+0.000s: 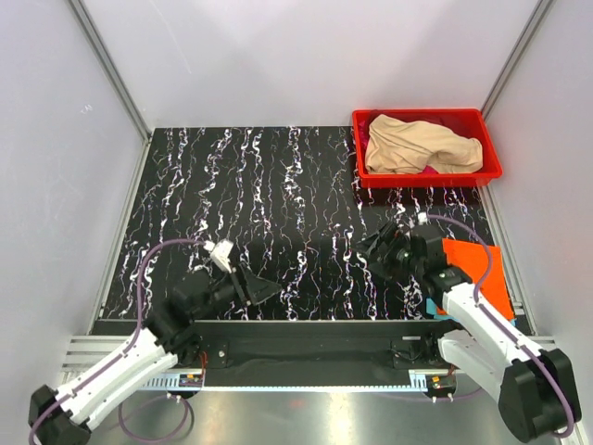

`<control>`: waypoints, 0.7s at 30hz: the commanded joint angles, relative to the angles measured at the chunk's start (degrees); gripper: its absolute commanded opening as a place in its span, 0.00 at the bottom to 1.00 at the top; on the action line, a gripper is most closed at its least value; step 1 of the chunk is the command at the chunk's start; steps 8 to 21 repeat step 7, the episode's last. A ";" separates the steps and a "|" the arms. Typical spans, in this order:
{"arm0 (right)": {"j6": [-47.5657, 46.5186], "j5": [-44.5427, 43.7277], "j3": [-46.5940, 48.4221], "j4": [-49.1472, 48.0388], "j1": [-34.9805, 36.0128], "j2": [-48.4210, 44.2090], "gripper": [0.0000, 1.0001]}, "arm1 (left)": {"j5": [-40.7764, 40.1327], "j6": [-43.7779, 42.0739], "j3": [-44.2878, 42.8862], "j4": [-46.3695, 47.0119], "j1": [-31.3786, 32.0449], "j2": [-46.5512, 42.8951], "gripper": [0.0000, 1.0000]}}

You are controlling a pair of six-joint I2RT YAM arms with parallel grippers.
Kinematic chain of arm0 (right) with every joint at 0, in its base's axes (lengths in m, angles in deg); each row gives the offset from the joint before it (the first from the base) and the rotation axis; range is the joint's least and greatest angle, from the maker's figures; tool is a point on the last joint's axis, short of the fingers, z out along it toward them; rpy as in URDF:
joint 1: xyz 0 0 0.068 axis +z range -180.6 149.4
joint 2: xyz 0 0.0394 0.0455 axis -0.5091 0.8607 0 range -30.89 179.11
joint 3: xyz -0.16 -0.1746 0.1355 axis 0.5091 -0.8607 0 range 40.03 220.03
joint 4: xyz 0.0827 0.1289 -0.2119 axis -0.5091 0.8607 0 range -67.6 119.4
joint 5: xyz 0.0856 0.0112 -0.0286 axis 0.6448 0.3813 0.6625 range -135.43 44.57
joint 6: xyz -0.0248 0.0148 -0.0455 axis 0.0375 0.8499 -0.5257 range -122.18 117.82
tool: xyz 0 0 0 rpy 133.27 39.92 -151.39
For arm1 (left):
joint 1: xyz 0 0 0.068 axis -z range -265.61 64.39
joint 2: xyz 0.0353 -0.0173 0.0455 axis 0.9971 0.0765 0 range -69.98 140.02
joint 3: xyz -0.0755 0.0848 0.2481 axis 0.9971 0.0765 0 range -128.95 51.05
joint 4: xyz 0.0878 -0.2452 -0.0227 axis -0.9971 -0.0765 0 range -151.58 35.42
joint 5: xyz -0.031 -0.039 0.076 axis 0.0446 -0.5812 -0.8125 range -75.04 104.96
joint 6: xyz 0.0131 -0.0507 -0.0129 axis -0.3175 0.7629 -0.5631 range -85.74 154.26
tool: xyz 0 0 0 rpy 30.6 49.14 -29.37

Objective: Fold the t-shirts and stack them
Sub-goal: Neatly place the folded tshirt to the corner, then reset both grippers

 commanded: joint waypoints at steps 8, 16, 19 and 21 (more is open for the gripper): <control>13.69 18.88 -13.41 -41.87 0.22 -10.37 1.00 | 11.11 22.53 18.77 32.07 -0.23 -30.05 0.99; 13.69 18.88 -13.41 -41.87 0.22 -10.37 1.00 | 11.11 22.53 18.77 32.07 -0.23 -30.05 0.99; 13.69 18.88 -13.41 -41.87 0.22 -10.37 1.00 | 11.11 22.53 18.77 32.07 -0.23 -30.05 0.99; 13.69 18.88 -13.41 -41.87 0.22 -10.37 1.00 | 11.11 22.53 18.77 32.07 -0.23 -30.05 0.99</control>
